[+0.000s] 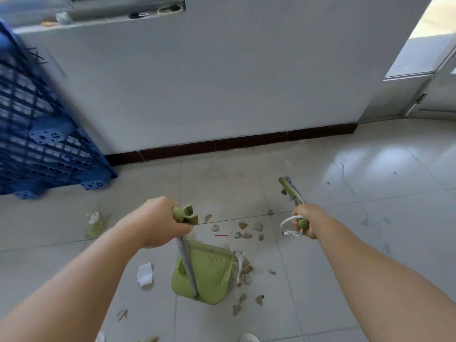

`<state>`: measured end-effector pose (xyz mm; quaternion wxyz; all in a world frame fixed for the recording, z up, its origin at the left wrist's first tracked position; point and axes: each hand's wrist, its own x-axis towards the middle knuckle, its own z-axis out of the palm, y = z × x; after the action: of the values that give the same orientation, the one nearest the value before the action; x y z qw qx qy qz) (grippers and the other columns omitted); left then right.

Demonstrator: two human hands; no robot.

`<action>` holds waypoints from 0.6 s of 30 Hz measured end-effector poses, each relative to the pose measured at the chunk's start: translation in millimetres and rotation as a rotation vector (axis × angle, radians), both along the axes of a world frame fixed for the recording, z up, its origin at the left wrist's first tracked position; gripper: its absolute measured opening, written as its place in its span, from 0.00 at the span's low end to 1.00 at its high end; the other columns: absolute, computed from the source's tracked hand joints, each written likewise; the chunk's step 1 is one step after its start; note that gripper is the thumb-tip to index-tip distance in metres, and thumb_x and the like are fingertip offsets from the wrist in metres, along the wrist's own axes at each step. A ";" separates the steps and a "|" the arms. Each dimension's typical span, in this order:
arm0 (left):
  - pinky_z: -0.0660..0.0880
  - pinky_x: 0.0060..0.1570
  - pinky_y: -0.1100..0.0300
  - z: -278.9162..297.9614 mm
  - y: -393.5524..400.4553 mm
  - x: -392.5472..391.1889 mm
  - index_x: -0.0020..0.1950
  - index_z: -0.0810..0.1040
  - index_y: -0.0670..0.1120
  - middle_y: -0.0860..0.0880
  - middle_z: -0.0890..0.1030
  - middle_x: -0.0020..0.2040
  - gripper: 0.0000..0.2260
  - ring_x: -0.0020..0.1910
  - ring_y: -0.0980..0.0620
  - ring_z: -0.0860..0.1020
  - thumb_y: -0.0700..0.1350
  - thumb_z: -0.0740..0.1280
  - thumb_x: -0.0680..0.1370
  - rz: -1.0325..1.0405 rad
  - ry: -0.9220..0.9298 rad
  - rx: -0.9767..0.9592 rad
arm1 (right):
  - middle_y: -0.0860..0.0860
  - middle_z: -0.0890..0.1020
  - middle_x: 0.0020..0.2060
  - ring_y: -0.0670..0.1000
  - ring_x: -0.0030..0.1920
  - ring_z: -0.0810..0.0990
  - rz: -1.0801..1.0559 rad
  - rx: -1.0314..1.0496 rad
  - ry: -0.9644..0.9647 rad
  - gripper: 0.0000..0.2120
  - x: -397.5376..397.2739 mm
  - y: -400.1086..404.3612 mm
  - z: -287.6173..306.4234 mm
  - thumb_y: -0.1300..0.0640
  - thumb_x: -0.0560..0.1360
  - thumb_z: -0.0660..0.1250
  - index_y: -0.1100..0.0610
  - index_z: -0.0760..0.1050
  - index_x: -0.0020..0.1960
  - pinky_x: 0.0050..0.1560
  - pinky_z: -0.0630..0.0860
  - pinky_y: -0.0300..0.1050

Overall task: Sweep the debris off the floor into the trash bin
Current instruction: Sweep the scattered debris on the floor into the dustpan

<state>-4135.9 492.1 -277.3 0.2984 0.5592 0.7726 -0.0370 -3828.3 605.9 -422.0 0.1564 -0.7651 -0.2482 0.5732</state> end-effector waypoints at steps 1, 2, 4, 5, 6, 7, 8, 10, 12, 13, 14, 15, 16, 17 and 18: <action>0.72 0.33 0.58 -1.9 13.7 1.2 0.39 0.80 0.47 0.50 0.78 0.33 0.13 0.31 0.52 0.73 0.57 0.72 0.72 -0.001 0.005 -0.004 | 0.55 0.70 0.29 0.50 0.27 0.67 -0.004 0.001 -0.009 0.07 1.3 17.3 -6.2 0.65 0.76 0.56 0.60 0.68 0.40 0.25 0.68 0.36; 0.71 0.33 0.59 -4.0 27.2 2.5 0.39 0.80 0.46 0.50 0.77 0.33 0.14 0.31 0.52 0.72 0.57 0.72 0.72 -0.002 0.008 -0.006 | 0.55 0.70 0.30 0.50 0.27 0.67 -0.007 0.004 -0.026 0.07 3.2 33.1 -12.9 0.65 0.76 0.55 0.60 0.68 0.40 0.28 0.68 0.38; 0.70 0.32 0.59 -8.6 52.2 5.0 0.39 0.79 0.46 0.50 0.76 0.32 0.14 0.30 0.52 0.71 0.57 0.72 0.72 0.007 0.004 -0.008 | 0.57 0.71 0.31 0.51 0.28 0.69 0.001 0.014 -0.076 0.06 7.8 59.0 -25.4 0.65 0.74 0.55 0.59 0.68 0.41 0.34 0.69 0.42; 0.70 0.31 0.59 -10.4 62.6 6.0 0.39 0.79 0.46 0.50 0.76 0.32 0.14 0.30 0.52 0.71 0.57 0.72 0.72 0.013 -0.001 -0.006 | 0.58 0.72 0.33 0.51 0.28 0.70 0.019 0.014 -0.100 0.06 11.4 69.1 -32.3 0.66 0.74 0.55 0.60 0.68 0.41 0.34 0.70 0.43; 0.70 0.31 0.59 -12.5 71.1 6.3 0.39 0.79 0.46 0.50 0.76 0.31 0.15 0.30 0.52 0.71 0.57 0.72 0.72 0.022 -0.005 -0.003 | 0.59 0.73 0.33 0.51 0.26 0.71 0.058 -0.002 -0.130 0.06 15.7 76.9 -38.3 0.66 0.75 0.55 0.61 0.69 0.42 0.33 0.71 0.42; 0.70 0.31 0.58 -14.5 77.5 6.3 0.39 0.79 0.46 0.50 0.76 0.32 0.14 0.30 0.52 0.71 0.57 0.72 0.72 0.029 -0.008 0.001 | 0.60 0.73 0.34 0.51 0.24 0.72 0.101 -0.031 -0.157 0.07 19.6 82.4 -44.6 0.67 0.75 0.54 0.63 0.70 0.43 0.30 0.72 0.41; 0.71 0.31 0.58 -17.3 82.5 5.7 0.39 0.79 0.46 0.50 0.77 0.32 0.14 0.30 0.52 0.72 0.57 0.72 0.72 0.035 -0.011 0.006 | 0.61 0.74 0.36 0.52 0.24 0.72 0.144 -0.062 -0.180 0.07 22.8 86.3 -52.5 0.67 0.75 0.54 0.65 0.71 0.45 0.28 0.72 0.40; 0.71 0.31 0.57 -21.4 87.1 4.3 0.39 0.79 0.46 0.50 0.77 0.32 0.14 0.30 0.51 0.72 0.56 0.72 0.72 0.050 -0.019 0.012 | 0.63 0.74 0.39 0.55 0.27 0.71 0.209 -0.113 -0.210 0.08 20.8 86.8 -68.4 0.67 0.76 0.54 0.67 0.71 0.50 0.28 0.71 0.42; 0.71 0.31 0.58 -23.6 87.7 2.0 0.39 0.79 0.46 0.49 0.76 0.32 0.14 0.30 0.51 0.72 0.56 0.72 0.73 0.069 -0.020 0.017 | 0.63 0.76 0.37 0.56 0.29 0.72 0.271 -0.146 -0.224 0.08 6.0 76.4 -77.9 0.66 0.76 0.54 0.67 0.71 0.47 0.31 0.70 0.45; 0.71 0.31 0.58 -24.4 85.8 0.5 0.38 0.78 0.46 0.49 0.77 0.32 0.14 0.30 0.52 0.72 0.56 0.72 0.73 0.081 -0.023 0.019 | 0.64 0.76 0.39 0.56 0.30 0.72 0.307 -0.158 -0.226 0.08 -4.8 68.7 -81.5 0.67 0.76 0.54 0.68 0.71 0.46 0.32 0.71 0.46; 0.71 0.31 0.58 -24.7 82.8 -1.6 0.38 0.78 0.46 0.49 0.77 0.33 0.13 0.30 0.52 0.72 0.55 0.72 0.73 0.093 -0.025 0.019 | 0.64 0.76 0.40 0.56 0.29 0.72 0.341 -0.179 -0.214 0.08 -17.1 58.8 -80.3 0.67 0.76 0.54 0.68 0.71 0.44 0.33 0.71 0.46; 0.70 0.31 0.58 -24.2 78.7 -3.5 0.38 0.78 0.46 0.49 0.77 0.33 0.13 0.30 0.51 0.72 0.55 0.72 0.73 0.103 -0.026 0.021 | 0.64 0.76 0.39 0.55 0.29 0.71 0.383 -0.203 -0.190 0.09 -29.0 46.6 -79.4 0.68 0.76 0.53 0.68 0.71 0.43 0.33 0.71 0.46; 0.70 0.31 0.58 -24.4 73.1 -6.1 0.38 0.78 0.46 0.49 0.77 0.33 0.13 0.30 0.51 0.72 0.55 0.72 0.73 0.109 -0.028 0.024 | 0.63 0.76 0.37 0.54 0.27 0.70 0.419 -0.226 -0.163 0.10 -40.3 33.1 -77.5 0.68 0.76 0.53 0.68 0.71 0.42 0.31 0.71 0.44; 0.70 0.31 0.58 -24.3 66.0 -9.0 0.38 0.78 0.46 0.49 0.77 0.33 0.14 0.30 0.51 0.72 0.55 0.72 0.73 0.114 -0.026 0.025 | 0.62 0.75 0.34 0.54 0.26 0.70 0.445 -0.242 -0.139 0.11 -51.0 18.5 -75.6 0.68 0.77 0.52 0.68 0.71 0.41 0.28 0.71 0.43; 0.70 0.31 0.58 -24.3 57.6 -12.2 0.38 0.79 0.46 0.49 0.77 0.33 0.13 0.30 0.51 0.72 0.55 0.72 0.73 0.122 -0.023 0.023 | 0.61 0.74 0.31 0.53 0.25 0.69 0.463 -0.256 -0.133 0.13 -62.9 2.5 -71.5 0.68 0.78 0.51 0.68 0.70 0.39 0.27 0.70 0.42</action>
<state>-4148.1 549.7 -301.5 0.3024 0.5148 0.8022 -0.0035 -3891.2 608.4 -493.5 -0.0935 -0.7374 -0.3516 0.5691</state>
